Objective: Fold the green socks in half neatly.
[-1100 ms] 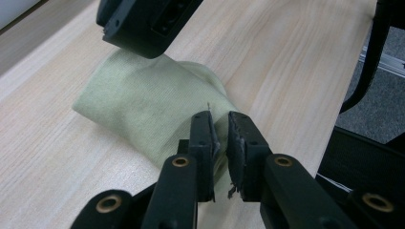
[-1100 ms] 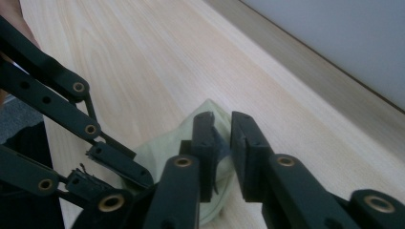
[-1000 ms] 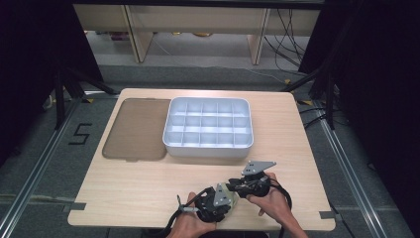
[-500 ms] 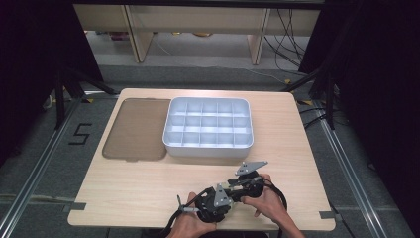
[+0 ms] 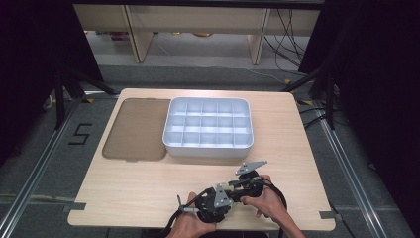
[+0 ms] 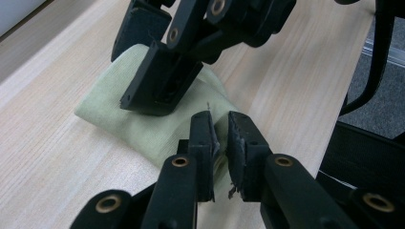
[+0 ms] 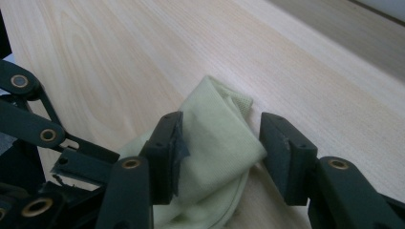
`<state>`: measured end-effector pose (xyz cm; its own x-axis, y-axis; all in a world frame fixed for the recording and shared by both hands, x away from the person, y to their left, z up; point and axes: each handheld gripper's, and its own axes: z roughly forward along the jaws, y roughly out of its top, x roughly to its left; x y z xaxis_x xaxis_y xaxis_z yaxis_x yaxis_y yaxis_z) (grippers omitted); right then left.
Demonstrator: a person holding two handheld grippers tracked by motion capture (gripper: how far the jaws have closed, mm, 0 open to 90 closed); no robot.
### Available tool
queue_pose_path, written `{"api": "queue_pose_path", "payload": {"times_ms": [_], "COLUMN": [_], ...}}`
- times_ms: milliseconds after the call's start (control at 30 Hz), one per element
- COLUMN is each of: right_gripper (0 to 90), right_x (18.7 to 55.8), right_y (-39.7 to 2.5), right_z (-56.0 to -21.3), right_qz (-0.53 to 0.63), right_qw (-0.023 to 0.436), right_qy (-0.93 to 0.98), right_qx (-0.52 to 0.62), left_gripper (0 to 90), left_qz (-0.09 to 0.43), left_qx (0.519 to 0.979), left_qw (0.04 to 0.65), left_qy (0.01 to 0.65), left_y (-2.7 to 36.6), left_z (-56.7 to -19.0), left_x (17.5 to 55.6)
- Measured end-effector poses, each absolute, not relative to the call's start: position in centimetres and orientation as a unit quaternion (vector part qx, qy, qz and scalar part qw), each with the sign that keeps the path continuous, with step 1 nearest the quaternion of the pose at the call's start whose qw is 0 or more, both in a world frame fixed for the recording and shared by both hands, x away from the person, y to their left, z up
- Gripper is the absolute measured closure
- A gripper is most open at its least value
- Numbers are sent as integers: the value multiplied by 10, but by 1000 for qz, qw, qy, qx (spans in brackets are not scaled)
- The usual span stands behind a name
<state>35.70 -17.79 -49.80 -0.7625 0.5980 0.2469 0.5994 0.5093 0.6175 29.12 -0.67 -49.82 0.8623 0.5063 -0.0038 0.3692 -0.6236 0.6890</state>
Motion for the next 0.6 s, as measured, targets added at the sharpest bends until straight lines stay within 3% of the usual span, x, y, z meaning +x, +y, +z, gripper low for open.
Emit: {"api": "queue_pose_path", "payload": {"times_ms": [600], "right_gripper": [545], "right_x": [360], "right_y": [-181], "right_z": [-503], "right_qz": [-361], "right_qw": [21], "right_qy": [-863], "right_qx": [-353], "left_gripper": [753], "left_qz": [76], "left_qx": [900], "left_qw": [363], "left_qy": [229], "left_y": [1], "left_z": [-496], "left_x": [296]}}
